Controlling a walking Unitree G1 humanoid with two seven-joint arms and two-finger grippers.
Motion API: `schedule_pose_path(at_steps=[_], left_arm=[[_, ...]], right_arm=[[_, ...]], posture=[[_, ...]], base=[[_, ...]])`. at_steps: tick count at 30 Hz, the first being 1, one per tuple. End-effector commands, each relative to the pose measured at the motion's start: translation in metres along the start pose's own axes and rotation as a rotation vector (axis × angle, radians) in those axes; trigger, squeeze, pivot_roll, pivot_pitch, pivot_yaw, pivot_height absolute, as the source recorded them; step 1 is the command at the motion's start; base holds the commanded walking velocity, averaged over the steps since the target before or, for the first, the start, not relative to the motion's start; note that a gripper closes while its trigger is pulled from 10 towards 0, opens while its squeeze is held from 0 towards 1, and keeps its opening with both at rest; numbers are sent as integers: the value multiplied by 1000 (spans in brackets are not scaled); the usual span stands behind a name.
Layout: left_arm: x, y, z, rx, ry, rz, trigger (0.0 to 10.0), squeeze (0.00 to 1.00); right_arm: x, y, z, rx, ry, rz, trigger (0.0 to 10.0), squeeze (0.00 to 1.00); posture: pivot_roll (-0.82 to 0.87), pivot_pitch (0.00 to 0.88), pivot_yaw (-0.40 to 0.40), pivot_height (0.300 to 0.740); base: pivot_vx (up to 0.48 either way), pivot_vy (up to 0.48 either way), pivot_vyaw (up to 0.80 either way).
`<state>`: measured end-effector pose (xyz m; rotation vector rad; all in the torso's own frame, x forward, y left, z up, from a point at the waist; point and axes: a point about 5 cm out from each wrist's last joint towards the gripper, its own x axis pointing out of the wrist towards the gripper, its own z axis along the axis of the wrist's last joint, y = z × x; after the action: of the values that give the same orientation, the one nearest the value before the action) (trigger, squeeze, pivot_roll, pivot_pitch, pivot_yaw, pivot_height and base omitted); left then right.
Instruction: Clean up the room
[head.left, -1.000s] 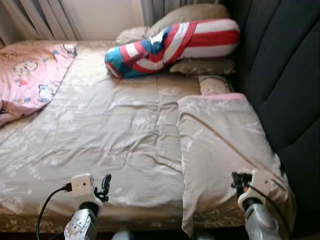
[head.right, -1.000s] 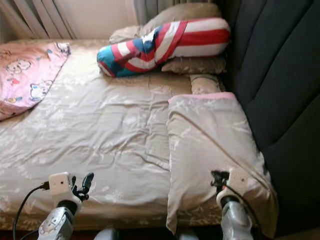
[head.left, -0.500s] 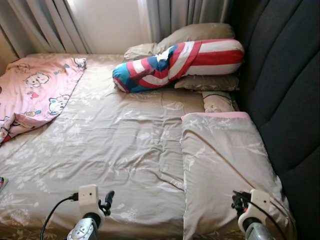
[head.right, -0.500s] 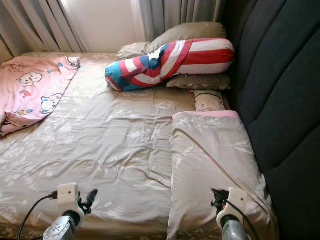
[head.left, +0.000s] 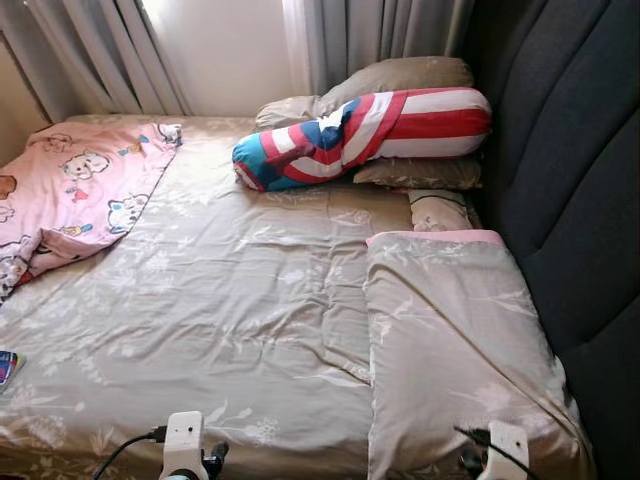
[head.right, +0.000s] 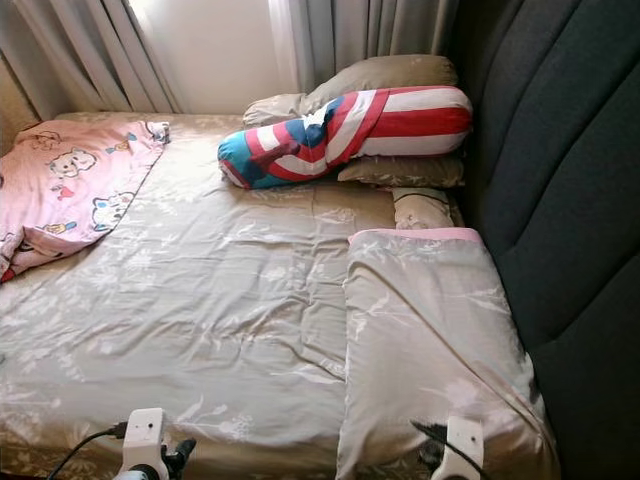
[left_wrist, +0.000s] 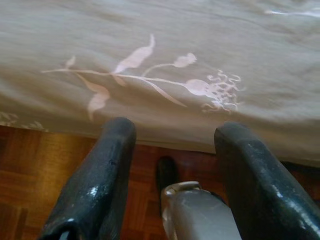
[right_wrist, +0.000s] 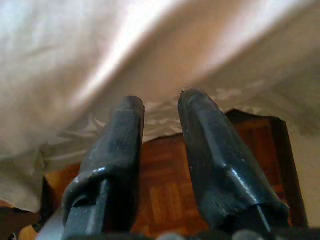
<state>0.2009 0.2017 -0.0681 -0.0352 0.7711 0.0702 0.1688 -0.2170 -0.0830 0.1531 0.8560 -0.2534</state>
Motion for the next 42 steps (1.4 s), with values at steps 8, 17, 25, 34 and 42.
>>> schedule_pose_path(at_steps=[8, 17, 25, 34, 42], left_arm=[[-3, 5, -12, 8, 42, 19, 10000, 0], [-3, 4, -11, 12, 42, 31, 10000, 0], [-1, 3, -6, 20, 38, 29, 10000, 0], [-1, 4, -5, 6, 40, 41, 10000, 0], [-3, 9, -10, 45, 37, 39, 10000, 208]], right_arm=[[-1, 2, -4, -20, 20, 16, 10000, 1000], [1, 14, -3, -123, 34, 78, 10000, 1000], [0, 13, -7, -114, 54, 63, 10000, 0], [-1, 17, -11, -155, 67, 86, 10000, 0], [-1, 18, -11, -161, 69, 88, 10000, 0]], posture=[[-48, 90, 3, 740], [-43, 91, 1, 740], [-40, 89, 7, 740], [-38, 86, 7, 740], [-36, 84, 4, 740]], base=[[0, 0, 0], [0, 0, 0], [0, 0, 0], [0, 0, 0], [0, 0, 0]])
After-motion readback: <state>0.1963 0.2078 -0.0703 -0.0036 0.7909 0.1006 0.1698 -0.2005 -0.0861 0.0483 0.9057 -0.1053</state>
